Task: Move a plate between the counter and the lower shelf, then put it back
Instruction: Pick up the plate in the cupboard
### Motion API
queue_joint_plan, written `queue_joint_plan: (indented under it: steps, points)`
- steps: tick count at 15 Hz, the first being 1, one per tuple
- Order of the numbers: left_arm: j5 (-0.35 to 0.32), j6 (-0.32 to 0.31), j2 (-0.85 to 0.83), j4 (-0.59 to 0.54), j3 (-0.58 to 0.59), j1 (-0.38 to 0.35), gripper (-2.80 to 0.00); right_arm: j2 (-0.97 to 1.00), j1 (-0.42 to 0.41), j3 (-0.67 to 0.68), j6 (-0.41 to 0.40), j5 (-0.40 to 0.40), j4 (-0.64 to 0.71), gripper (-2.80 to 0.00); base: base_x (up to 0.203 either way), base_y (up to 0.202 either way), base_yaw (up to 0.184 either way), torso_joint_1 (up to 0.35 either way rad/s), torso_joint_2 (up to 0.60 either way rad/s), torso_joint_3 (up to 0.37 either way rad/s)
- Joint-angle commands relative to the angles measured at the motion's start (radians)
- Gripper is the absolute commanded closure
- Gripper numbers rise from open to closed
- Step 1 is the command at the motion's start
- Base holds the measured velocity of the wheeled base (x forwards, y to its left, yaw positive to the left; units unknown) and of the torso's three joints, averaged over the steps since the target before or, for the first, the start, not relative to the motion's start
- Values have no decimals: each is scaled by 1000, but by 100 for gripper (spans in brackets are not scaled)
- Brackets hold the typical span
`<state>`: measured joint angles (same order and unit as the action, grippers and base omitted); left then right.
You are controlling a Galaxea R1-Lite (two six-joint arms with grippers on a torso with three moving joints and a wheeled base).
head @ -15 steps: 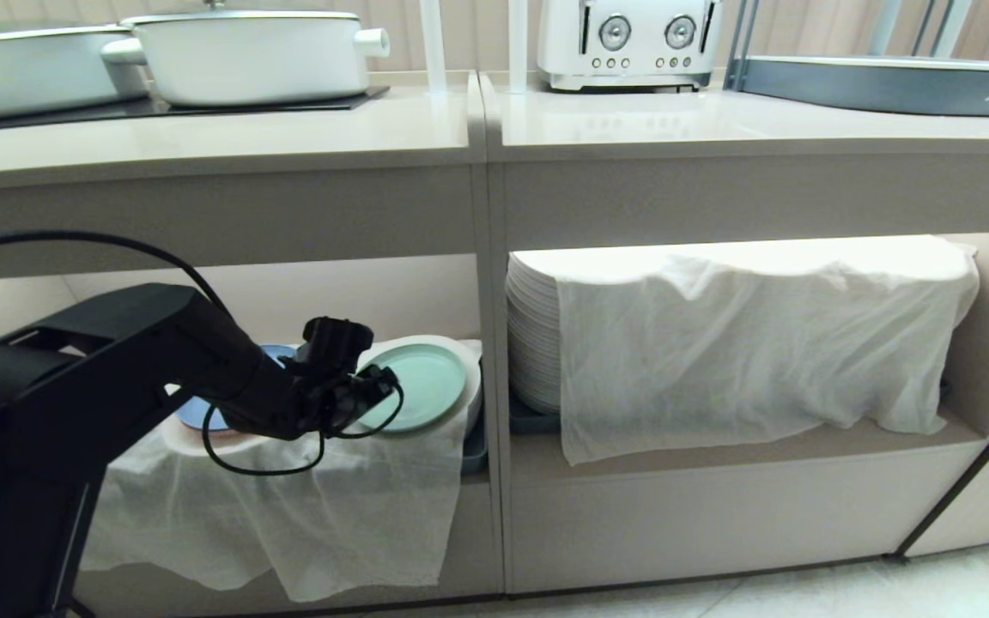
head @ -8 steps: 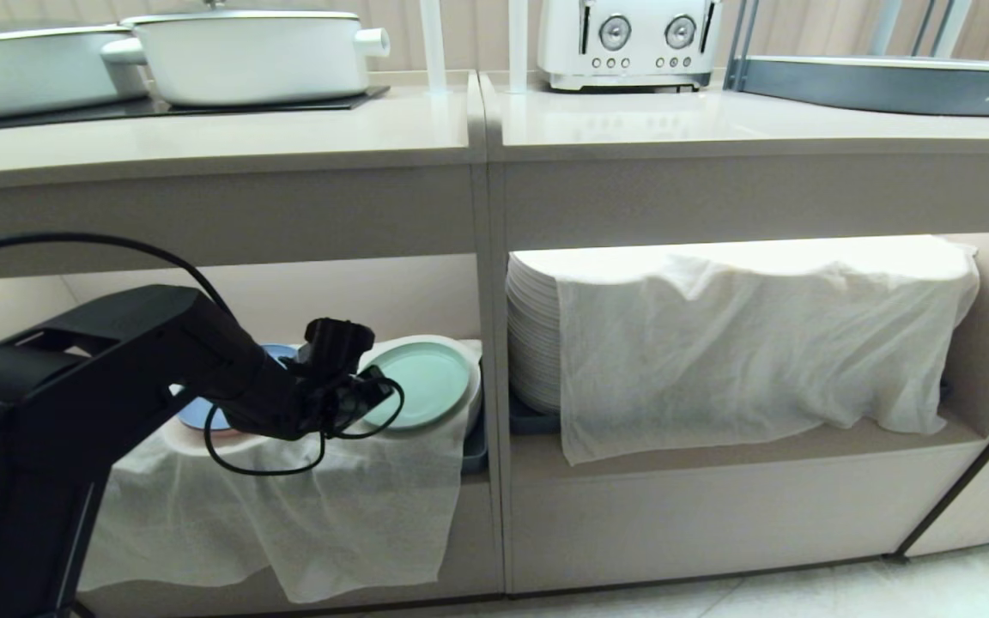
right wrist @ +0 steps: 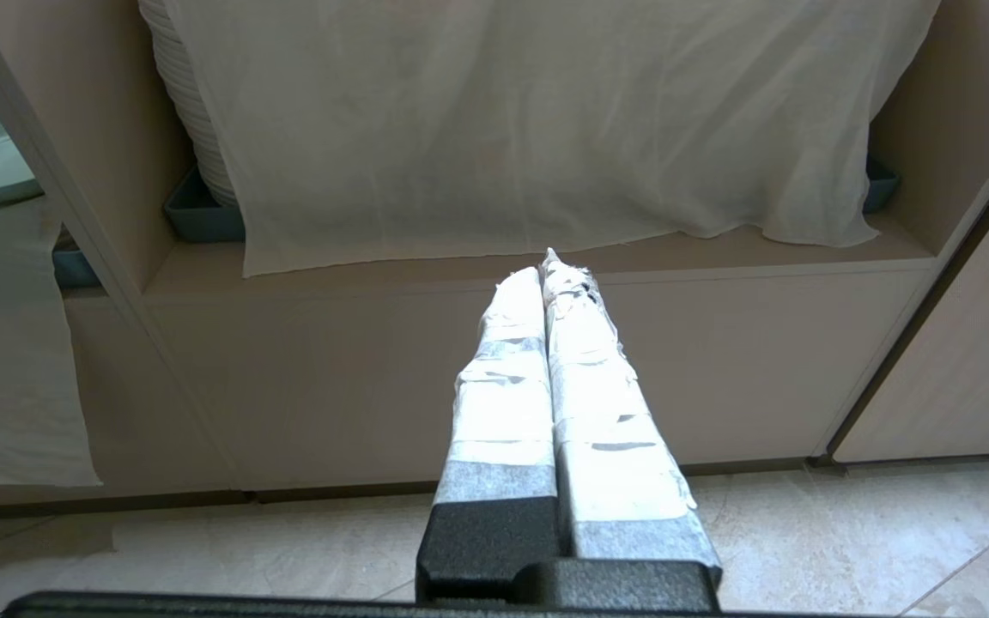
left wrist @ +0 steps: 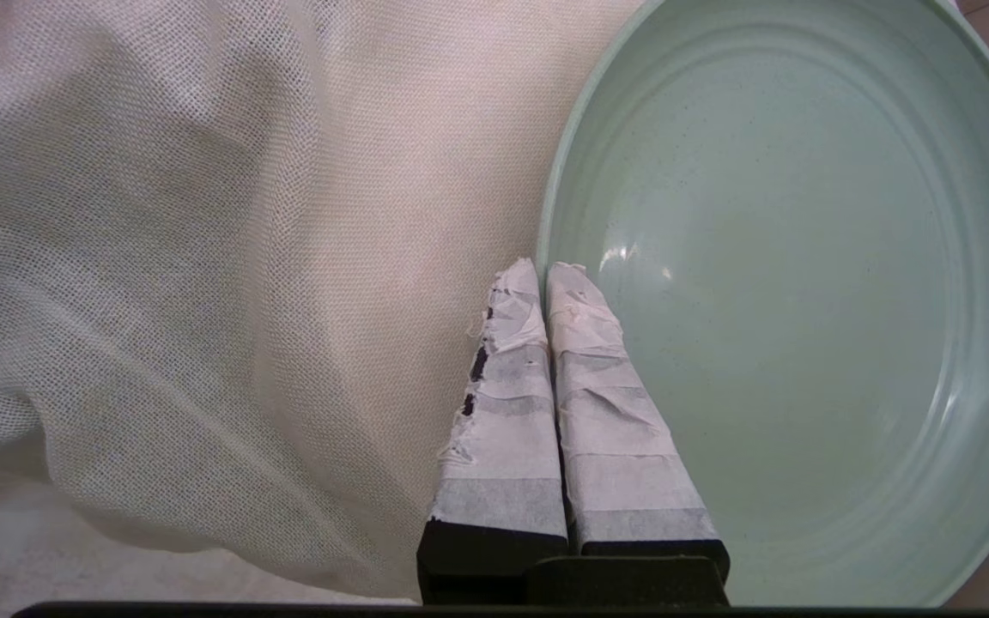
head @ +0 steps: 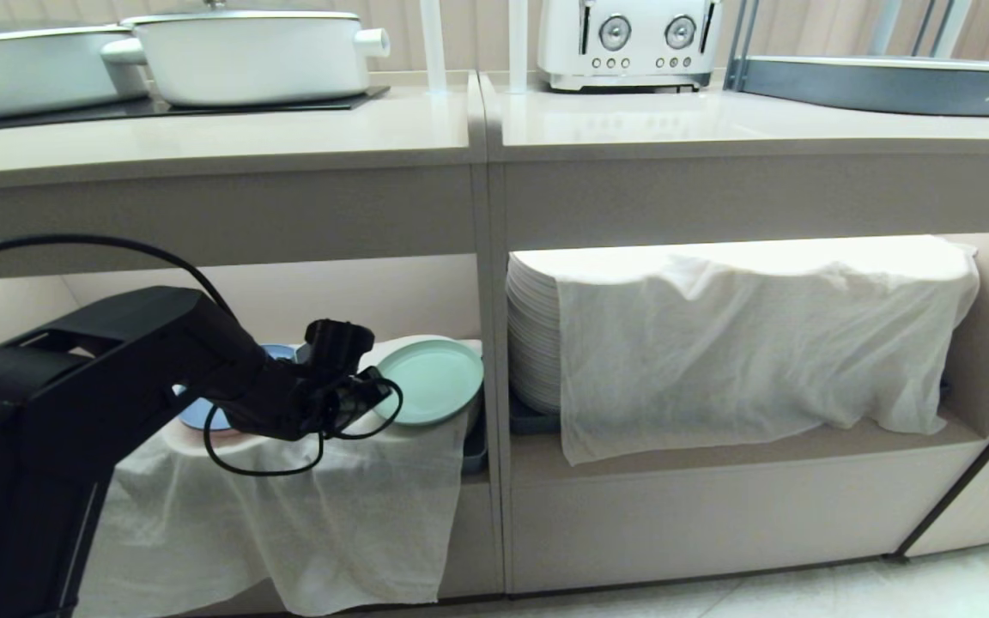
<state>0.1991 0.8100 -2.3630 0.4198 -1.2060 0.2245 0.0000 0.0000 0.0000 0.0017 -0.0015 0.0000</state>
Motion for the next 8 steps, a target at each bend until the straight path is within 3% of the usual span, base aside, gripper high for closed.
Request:
queue_joint_plan:
  steps: [1, 5, 8]
  points:
    - [2, 5, 1, 2, 6, -2, 0, 0, 0, 0, 0, 0, 0, 0, 0, 0, 0, 0, 0, 0]
    - [3, 8, 18, -45, 14, -11, 0, 0, 0, 0, 0, 0, 0, 0, 0, 0, 0, 0, 0, 0]
    - [2, 62, 46, -100, 16, -21, 0, 0, 0, 0, 0, 0, 0, 0, 0, 0, 0, 0, 0, 0]
